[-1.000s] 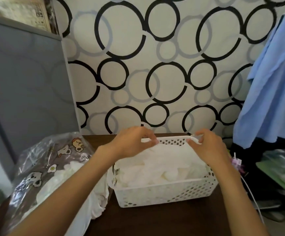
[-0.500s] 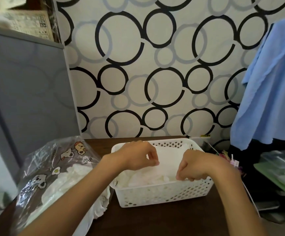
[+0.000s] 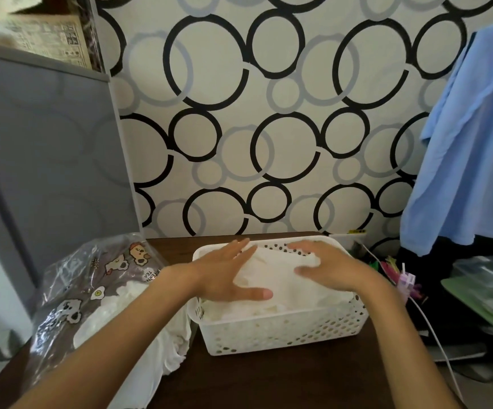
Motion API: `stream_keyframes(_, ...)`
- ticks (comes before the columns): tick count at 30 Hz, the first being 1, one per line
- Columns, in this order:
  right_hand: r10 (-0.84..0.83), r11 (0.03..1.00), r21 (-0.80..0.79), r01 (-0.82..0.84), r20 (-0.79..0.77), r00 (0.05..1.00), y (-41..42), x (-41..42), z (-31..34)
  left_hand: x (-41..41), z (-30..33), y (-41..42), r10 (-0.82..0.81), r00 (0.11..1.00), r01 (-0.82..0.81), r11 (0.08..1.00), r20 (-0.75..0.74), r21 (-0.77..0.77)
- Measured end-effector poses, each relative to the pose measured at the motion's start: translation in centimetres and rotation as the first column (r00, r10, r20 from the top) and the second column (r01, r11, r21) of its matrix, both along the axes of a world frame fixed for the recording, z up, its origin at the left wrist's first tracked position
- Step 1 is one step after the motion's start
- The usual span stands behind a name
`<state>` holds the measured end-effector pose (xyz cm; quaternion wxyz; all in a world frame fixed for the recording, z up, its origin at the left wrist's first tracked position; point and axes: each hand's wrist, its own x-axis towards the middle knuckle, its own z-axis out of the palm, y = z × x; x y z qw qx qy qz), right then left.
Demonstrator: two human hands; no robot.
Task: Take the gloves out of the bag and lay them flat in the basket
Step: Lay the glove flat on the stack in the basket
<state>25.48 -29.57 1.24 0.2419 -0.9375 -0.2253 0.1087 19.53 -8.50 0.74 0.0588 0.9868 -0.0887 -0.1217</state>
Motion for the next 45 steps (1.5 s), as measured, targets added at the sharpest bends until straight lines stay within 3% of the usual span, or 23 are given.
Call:
stream_keyframes(2, 0.079, 0.952, -0.283, -0.113, -0.130, 0.988, 0.4, 0.4, -1.4, 0.3, -1.0, 0.1, 0.002, 0.998, 0.005, 0.995, -0.066, 0.104)
stream_keyframes(4, 0.051, 0.895, -0.430, -0.121, -0.169, 0.984, 0.4, 0.9, -2.2, 0.8, -1.9, 0.0, 0.021, 0.992, 0.000, 0.986, -0.124, 0.166)
stream_keyframes(8, -0.004, 0.896, -0.438, -0.074, -0.174, 0.985, 0.5, 1.5, -3.2, 1.8, -3.5, -0.2, 0.042, 0.982, -0.002, 0.977, -0.184, 0.213)
stream_keyframes(11, -0.019, 0.944, -0.326, -0.047, -0.196, 0.980, 0.3, 1.1, -2.8, 1.6, -2.9, -0.3, 0.063, 0.981, -0.032, 0.985, -0.185, 0.167)
stream_keyframes(13, -0.021, 0.978, -0.207, -0.016, -0.178, 0.984, -0.1, 0.5, -1.8, 0.8, -1.4, -0.2, 0.081, 0.994, -0.076, 0.995, -0.078, 0.064)
stream_keyframes(15, -0.011, 0.995, -0.099, 0.000, -0.111, 0.994, -0.4, -0.3, -0.8, -1.2, 0.2, 1.2, 0.144, 0.967, -0.134, 0.989, 0.212, -0.061)
stream_keyframes(17, -0.019, 0.999, -0.037, 0.018, -0.030, 0.999, -0.7, -1.1, 0.3, -3.9, 1.3, 3.4, 0.263, 0.841, -0.186, 0.961, 0.473, -0.204)
stream_keyframes(18, -0.022, 0.999, -0.028, 0.022, 0.011, 1.000, -0.4, -1.7, 0.7, -5.9, 1.5, 5.1, 0.338, 0.794, -0.222, 0.935, 0.505, -0.276)
stream_keyframes(19, -0.037, 0.999, -0.016, 0.038, 0.060, 0.998, -0.2, -2.2, 1.1, -7.5, 1.6, 6.7, 0.392, 0.776, -0.242, 0.908, 0.493, -0.341)
stream_keyframes(21, -0.048, 0.999, 0.024, 0.044, 0.176, 0.983, 0.7, -3.6, 1.7, -10.4, 1.8, 9.6, 0.413, 0.838, -0.271, 0.883, 0.358, -0.384)
stream_keyframes(23, -0.018, 0.997, 0.073, -0.002, 0.278, 0.960, 2.9, -5.7, 2.5, -12.2, 1.9, 11.6, 0.367, 0.917, -0.305, 0.897, 0.156, -0.321)
stream_keyframes(26, 0.099, 0.986, 0.094, -0.137, 0.326, 0.940, 7.3, -10.3, 3.0, -13.0, 1.7, 12.7, 0.357, 0.934, -0.344, 0.896, -0.005, -0.281)
stream_keyframes(31, 0.310, 0.949, -0.098, -0.299, 0.130, 0.942, 14.1, -16.6, 1.2, -14.4, 1.1, 14.2, 0.341, 0.930, -0.367, 0.879, -0.137, -0.303)
stream_keyframes(35, 0.300, 0.932, -0.237, -0.274, 0.080, 0.951, 18.0, -17.5, -1.5, -14.9, 0.8, 15.3, 0.354, 0.917, -0.399, 0.838, -0.185, -0.373)
stream_keyframes(41, 0.252, 0.957, -0.184, -0.224, 0.141, 0.958, 19.8, -16.6, -2.6, -15.4, 0.1, 15.2, 0.371, 0.912, -0.411, 0.804, -0.177, -0.430)
stream_keyframes(45, 0.246, 0.966, -0.101, -0.237, 0.090, 0.965, 19.2, -15.0, -2.1, -14.9, -0.4, 15.4, 0.308, 0.921, -0.375, 0.867, -0.240, -0.327)
